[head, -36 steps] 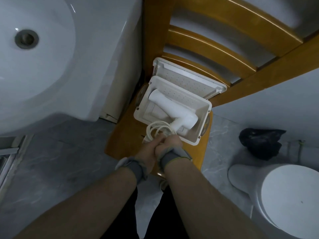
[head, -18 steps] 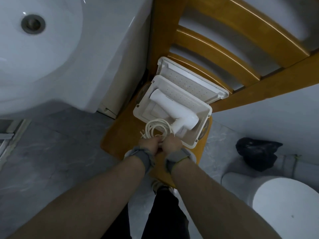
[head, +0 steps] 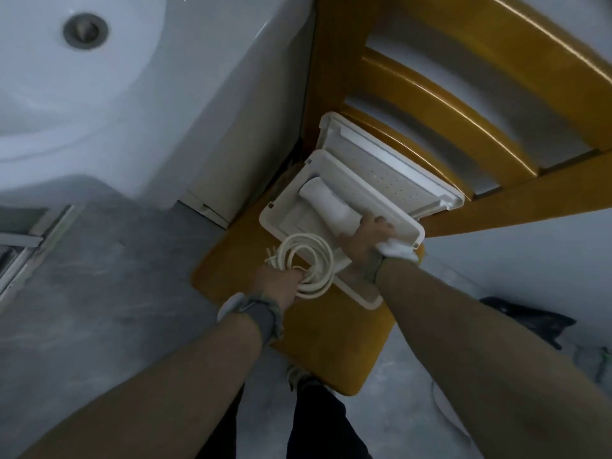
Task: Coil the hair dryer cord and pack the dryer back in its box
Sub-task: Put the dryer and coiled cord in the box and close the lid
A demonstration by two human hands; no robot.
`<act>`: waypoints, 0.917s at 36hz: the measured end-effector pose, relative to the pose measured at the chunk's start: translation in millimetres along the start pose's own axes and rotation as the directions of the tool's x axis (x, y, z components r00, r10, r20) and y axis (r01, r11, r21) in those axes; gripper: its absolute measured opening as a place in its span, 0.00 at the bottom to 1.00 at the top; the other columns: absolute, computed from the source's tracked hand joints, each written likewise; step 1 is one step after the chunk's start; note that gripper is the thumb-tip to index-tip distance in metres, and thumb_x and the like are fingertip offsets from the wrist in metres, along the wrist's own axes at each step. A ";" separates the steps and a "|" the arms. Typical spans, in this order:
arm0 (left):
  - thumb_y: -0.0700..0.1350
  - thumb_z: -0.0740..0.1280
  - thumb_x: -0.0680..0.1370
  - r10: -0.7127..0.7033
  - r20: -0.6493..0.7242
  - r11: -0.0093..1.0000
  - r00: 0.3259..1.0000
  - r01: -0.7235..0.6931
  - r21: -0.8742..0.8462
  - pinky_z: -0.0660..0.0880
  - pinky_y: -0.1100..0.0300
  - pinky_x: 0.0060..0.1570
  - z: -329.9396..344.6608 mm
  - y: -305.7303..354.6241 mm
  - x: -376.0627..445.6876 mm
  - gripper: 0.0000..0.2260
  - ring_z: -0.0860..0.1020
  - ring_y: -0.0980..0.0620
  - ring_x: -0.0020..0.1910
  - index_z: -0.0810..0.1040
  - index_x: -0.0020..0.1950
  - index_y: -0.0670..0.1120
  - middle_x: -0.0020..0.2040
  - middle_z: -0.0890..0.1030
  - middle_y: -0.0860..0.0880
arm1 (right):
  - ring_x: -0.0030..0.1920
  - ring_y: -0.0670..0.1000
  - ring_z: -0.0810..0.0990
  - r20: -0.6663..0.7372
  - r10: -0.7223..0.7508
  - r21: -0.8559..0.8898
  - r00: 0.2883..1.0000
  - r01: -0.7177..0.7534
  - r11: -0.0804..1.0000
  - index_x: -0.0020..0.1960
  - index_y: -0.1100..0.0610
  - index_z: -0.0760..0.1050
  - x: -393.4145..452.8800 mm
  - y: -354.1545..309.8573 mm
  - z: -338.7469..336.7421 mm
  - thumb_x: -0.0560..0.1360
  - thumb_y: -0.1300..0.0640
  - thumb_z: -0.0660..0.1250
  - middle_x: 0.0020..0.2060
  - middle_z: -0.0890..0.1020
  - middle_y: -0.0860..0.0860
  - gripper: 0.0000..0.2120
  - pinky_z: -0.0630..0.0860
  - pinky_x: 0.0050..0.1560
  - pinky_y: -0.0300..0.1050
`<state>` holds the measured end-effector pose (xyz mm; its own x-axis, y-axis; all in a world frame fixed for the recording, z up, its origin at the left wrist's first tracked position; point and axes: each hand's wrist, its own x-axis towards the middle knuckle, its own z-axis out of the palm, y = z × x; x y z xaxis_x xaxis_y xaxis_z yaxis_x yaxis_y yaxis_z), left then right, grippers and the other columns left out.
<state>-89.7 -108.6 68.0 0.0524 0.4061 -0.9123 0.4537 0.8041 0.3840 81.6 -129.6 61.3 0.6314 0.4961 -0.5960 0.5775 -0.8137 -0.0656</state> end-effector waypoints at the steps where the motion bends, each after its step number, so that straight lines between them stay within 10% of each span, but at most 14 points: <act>1: 0.40 0.71 0.73 0.013 -0.003 1.000 1.000 -0.013 0.006 0.81 0.39 0.44 0.2 -2.3 3.0 0.11 0.82 0.35 0.47 0.78 0.54 0.38 0.49 0.82 0.34 | 0.66 0.61 0.70 0.045 0.020 -0.015 0.999 -0.020 1.000 0.70 0.59 0.65 9.8 -3.1 5.4 0.75 0.42 0.64 0.67 0.71 0.60 0.30 0.68 0.65 0.58; 8: 0.38 0.72 0.72 0.077 0.003 0.997 0.997 -0.077 -0.006 0.78 0.39 0.49 -0.2 -9.5 16.6 0.06 0.77 0.41 0.41 0.75 0.41 0.43 0.41 0.77 0.39 | 0.68 0.62 0.70 0.199 0.030 -0.011 0.980 -0.028 1.000 0.74 0.59 0.58 54.1 -7.7 19.7 0.67 0.44 0.75 0.70 0.69 0.60 0.44 0.69 0.66 0.60; 14: 0.38 0.70 0.71 0.131 -0.043 0.991 0.991 -0.131 -0.018 0.74 0.50 0.39 -6.7 -8.4 16.5 0.08 0.74 0.44 0.38 0.73 0.36 0.44 0.37 0.75 0.41 | 0.63 0.62 0.75 0.156 0.023 -0.125 0.987 -0.003 0.992 0.70 0.59 0.67 55.8 5.1 17.4 0.71 0.42 0.70 0.65 0.75 0.59 0.34 0.73 0.63 0.58; 23: 0.36 0.68 0.71 0.271 -0.147 0.951 0.951 -0.288 -0.114 0.63 0.60 0.26 -20.2 22.7 -25.9 0.15 0.65 0.49 0.27 0.66 0.28 0.45 0.23 0.66 0.51 | 0.46 0.58 0.79 0.132 0.010 0.168 0.991 -0.032 0.985 0.60 0.58 0.74 1.0 19.3 -30.3 0.63 0.47 0.76 0.52 0.81 0.59 0.29 0.72 0.42 0.47; 33: 0.36 0.65 0.75 0.370 0.108 0.884 0.923 -0.314 -0.348 0.77 0.51 0.48 -24.4 64.3 -85.0 0.06 0.81 0.44 0.45 0.82 0.45 0.41 0.51 0.82 0.39 | 0.35 0.54 0.79 0.058 0.287 0.520 0.956 -0.274 0.809 0.39 0.52 0.67 -87.7 38.3 -69.5 0.48 0.43 0.76 0.40 0.79 0.55 0.26 0.83 0.39 0.58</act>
<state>-86.7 -80.7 173.7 0.3124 0.6254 -0.7151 0.0750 0.7342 0.6748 84.4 -183.2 166.7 0.7393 0.2234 -0.6353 0.0246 -0.9517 -0.3060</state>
